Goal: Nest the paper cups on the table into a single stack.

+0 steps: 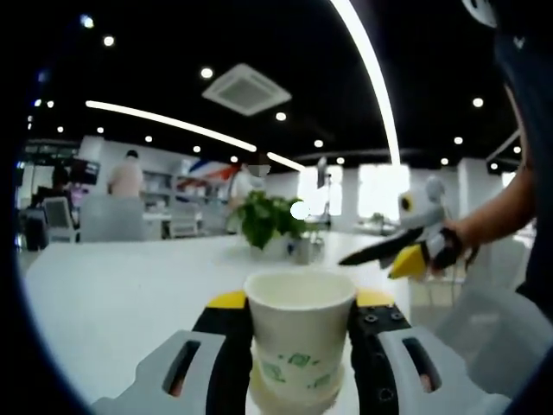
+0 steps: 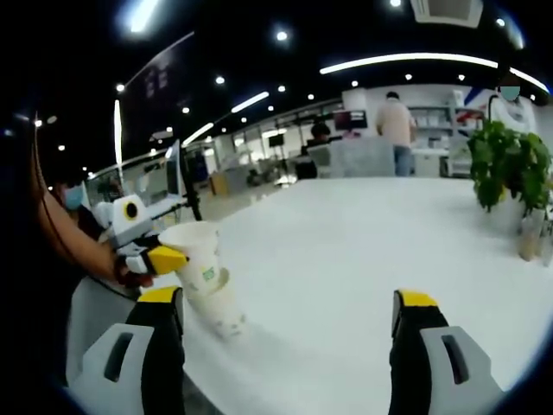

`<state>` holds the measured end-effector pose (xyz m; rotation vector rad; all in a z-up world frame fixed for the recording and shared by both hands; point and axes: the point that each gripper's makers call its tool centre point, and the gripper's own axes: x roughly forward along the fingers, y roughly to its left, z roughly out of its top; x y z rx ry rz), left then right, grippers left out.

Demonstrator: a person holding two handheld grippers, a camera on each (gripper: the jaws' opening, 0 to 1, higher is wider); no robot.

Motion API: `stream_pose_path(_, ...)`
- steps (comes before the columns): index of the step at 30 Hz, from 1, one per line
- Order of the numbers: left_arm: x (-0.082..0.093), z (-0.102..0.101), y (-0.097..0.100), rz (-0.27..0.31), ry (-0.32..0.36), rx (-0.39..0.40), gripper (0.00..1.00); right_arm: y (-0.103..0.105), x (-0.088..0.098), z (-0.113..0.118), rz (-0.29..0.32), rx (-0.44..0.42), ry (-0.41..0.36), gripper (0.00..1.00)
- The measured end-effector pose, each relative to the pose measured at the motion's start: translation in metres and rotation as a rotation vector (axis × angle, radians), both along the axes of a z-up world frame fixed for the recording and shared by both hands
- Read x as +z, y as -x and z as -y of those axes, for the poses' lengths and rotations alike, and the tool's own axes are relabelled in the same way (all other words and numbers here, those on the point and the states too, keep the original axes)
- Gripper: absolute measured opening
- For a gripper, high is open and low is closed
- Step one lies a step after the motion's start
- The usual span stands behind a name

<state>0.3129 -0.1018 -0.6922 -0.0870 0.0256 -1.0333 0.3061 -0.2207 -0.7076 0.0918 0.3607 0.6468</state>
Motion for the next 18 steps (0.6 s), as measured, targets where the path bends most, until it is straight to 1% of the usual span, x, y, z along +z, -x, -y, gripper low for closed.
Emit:
stream_pose_path(5, -0.007, -0.002, -0.002, -0.012, -0.010, 0.008, 0.42, 0.000, 0.000, -0.003, -0.001, 0.007, 0.000, 0.99)
stream_pose_path(8, -0.014, -0.002, -0.002, -0.016, -0.037, 0.002, 0.42, 0.000, 0.000, -0.003, -0.002, 0.008, 0.001, 0.99)
stream_pose_path(14, -0.021, -0.003, -0.002, -0.036, -0.071, 0.002, 0.42, 0.000, 0.000, -0.004, -0.002, 0.011, 0.000, 0.99)
stream_pose_path(16, -0.031, -0.004, -0.003, -0.041, -0.118, 0.001, 0.42, 0.000, -0.001, -0.004, -0.003, 0.011, -0.001, 0.99)
stream_pose_path(18, -0.045, -0.004, -0.001, -0.050, -0.202, -0.011, 0.43, 0.000, -0.001, -0.005, -0.004, 0.011, 0.000, 0.99)
